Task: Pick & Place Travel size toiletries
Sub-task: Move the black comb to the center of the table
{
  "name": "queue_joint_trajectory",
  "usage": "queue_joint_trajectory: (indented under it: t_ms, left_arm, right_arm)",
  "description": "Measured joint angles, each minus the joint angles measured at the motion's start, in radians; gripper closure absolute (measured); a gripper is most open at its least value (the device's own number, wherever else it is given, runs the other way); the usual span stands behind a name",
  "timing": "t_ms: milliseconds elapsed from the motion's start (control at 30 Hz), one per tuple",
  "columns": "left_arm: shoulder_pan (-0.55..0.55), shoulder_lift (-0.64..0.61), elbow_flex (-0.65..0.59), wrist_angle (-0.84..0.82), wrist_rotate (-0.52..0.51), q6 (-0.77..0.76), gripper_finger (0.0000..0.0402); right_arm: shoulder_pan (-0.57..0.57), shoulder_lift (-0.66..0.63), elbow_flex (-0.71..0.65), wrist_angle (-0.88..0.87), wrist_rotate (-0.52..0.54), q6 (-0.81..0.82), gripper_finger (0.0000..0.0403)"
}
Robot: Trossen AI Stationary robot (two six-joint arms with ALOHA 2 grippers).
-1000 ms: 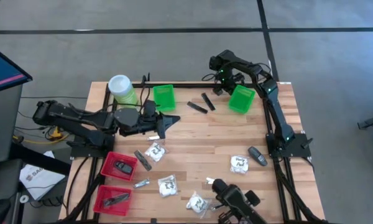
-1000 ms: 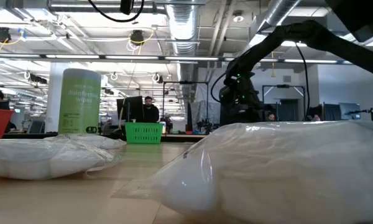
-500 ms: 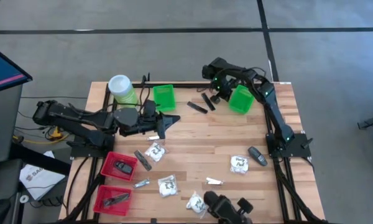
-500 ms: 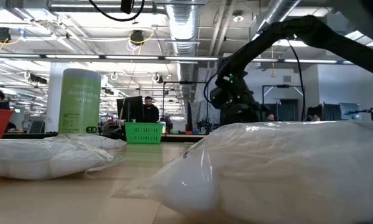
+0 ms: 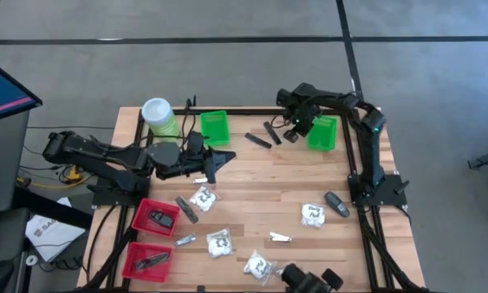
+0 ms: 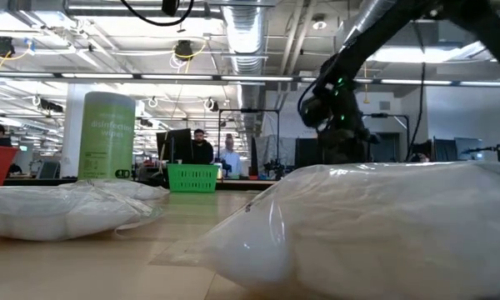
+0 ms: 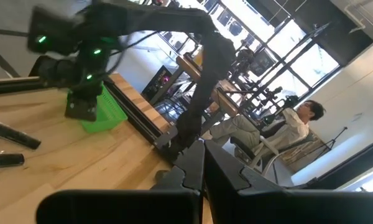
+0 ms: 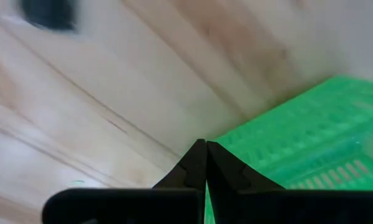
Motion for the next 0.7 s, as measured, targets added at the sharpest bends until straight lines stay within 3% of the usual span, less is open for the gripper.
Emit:
queue_joint_trajectory:
  t_ms: [133, 367, 567, 700]
  left_arm:
    - [0.003, 0.0, 0.0, 0.001, 0.001, 0.003, 0.0401]
    - [0.003, 0.0, 0.0, 0.007, 0.002, 0.003, 0.0401]
    - [0.003, 0.0, 0.0, 0.011, 0.002, 0.002, 0.0401]
    - [0.0, 0.0, 0.0, 0.019, 0.002, -0.007, 0.0401]
  right_arm:
    - [-0.03, -0.151, -0.096, 0.165, -0.104, 0.019, 0.0403]
    - [-0.124, -0.357, -0.346, 0.552, -0.404, 0.137, 0.0403]
    - [-0.152, -0.297, -0.371, 0.751, -0.655, 0.256, 0.0403]
    - [-0.139, -0.206, -0.326, 0.757, -0.658, 0.299, 0.0403]
